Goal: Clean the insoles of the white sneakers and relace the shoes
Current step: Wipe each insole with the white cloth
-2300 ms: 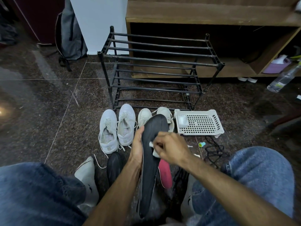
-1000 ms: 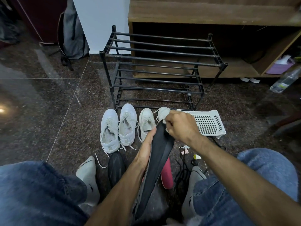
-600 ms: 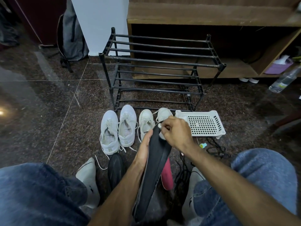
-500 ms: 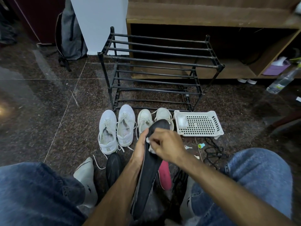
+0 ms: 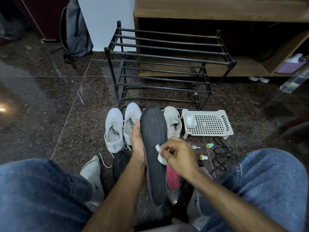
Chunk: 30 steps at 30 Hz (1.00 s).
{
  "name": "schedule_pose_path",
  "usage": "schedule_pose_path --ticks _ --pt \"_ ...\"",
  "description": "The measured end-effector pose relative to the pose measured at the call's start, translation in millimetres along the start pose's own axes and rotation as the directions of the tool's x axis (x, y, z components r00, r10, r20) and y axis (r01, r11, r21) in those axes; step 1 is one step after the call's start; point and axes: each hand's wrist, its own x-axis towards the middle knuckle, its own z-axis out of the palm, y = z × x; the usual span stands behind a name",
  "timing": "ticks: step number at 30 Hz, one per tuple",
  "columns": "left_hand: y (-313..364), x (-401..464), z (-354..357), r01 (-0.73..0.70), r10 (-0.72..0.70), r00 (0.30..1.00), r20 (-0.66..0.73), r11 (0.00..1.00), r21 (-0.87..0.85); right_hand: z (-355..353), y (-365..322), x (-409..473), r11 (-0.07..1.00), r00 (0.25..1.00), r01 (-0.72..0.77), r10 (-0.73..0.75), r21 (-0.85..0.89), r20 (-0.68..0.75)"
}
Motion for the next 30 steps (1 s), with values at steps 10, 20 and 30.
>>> schedule_pose_path --ticks 10,20,30 --pt "-9 -5 10 0.096 -0.094 0.991 0.099 0.995 -0.016 1 -1 32 0.952 0.930 -0.252 0.287 0.173 -0.229" --pt "-15 -4 -4 0.120 -0.118 0.990 0.077 0.992 -0.028 -14 -11 26 0.944 0.997 0.046 -0.025 -0.328 0.066" --pt "-5 2 -4 0.105 -0.087 0.988 0.128 0.985 -0.138 -14 -18 49 0.917 0.975 0.221 -0.212 -0.332 0.063"
